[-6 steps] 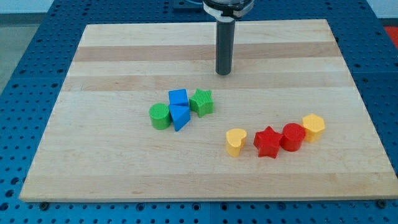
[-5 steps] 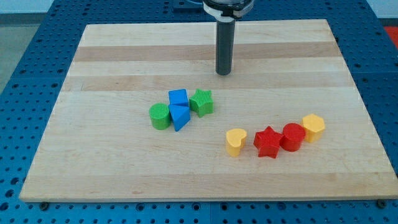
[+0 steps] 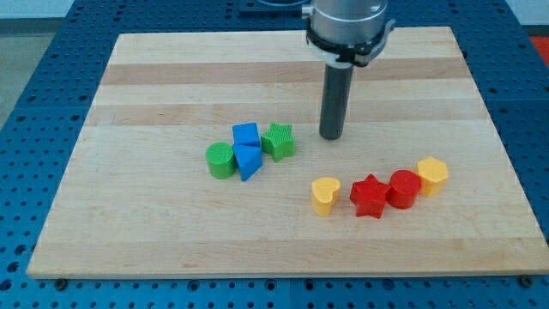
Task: Place the blue blocks diagonally top left to the yellow hexagon
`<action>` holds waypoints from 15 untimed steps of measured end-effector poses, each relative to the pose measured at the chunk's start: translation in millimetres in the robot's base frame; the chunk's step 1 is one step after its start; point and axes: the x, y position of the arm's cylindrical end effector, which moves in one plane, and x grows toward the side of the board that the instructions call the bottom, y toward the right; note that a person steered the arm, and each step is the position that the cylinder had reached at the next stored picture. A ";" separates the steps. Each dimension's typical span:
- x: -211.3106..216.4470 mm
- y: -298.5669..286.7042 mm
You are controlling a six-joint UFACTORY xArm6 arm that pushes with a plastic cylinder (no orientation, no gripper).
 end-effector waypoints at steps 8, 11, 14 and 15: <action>100.3 -46.5; 100.3 -104.2; -84.1 -103.5; -94.9 -103.7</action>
